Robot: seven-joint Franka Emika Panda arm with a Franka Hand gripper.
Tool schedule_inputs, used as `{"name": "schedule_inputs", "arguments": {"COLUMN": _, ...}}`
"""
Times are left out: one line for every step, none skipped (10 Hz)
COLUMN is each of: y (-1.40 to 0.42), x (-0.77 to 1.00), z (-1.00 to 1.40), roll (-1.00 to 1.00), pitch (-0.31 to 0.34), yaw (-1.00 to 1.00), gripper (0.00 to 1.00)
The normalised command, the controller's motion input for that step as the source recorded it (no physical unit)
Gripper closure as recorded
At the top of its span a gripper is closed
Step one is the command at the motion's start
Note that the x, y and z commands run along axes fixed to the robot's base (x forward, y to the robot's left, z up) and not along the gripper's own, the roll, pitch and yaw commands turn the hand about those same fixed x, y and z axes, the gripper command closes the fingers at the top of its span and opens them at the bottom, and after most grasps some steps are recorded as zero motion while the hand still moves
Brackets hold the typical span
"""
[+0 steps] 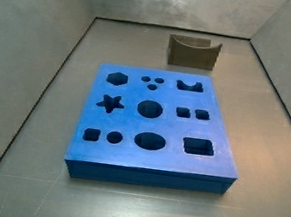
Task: Pick up the 3 prong object. Move up. Place the 3 prong object on the fixture. Regrasp the 3 prong object. Move to above the board. Insert the 3 prong object.
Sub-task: Place the 3 prong object on the fixture.
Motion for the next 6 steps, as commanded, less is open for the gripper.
{"name": "schedule_inputs", "arguments": {"y": -0.15, "x": 1.0, "z": 0.19, "roll": -0.1, "pitch": 0.031, "yaw": 1.0, "gripper": 1.0}}
{"name": "schedule_inputs", "arguments": {"y": -0.13, "x": 1.0, "z": 0.18, "roll": -0.1, "pitch": 0.038, "yaw": 1.0, "gripper": 1.0}}
{"name": "schedule_inputs", "arguments": {"y": -0.1, "x": 1.0, "z": 0.15, "roll": -0.12, "pitch": 0.055, "yaw": 1.0, "gripper": 1.0}}
{"name": "schedule_inputs", "arguments": {"y": -0.48, "x": 0.99, "z": -1.0, "roll": -1.0, "pitch": 0.082, "yaw": 0.91, "gripper": 1.0}}
{"name": "schedule_inputs", "arguments": {"y": -0.45, "x": 0.96, "z": -1.0, "roll": -1.0, "pitch": 0.084, "yaw": 0.82, "gripper": 1.0}}
{"name": "schedule_inputs", "arguments": {"y": -0.34, "x": 1.0, "z": -0.95, "roll": -1.0, "pitch": 0.079, "yaw": 0.79, "gripper": 1.0}}
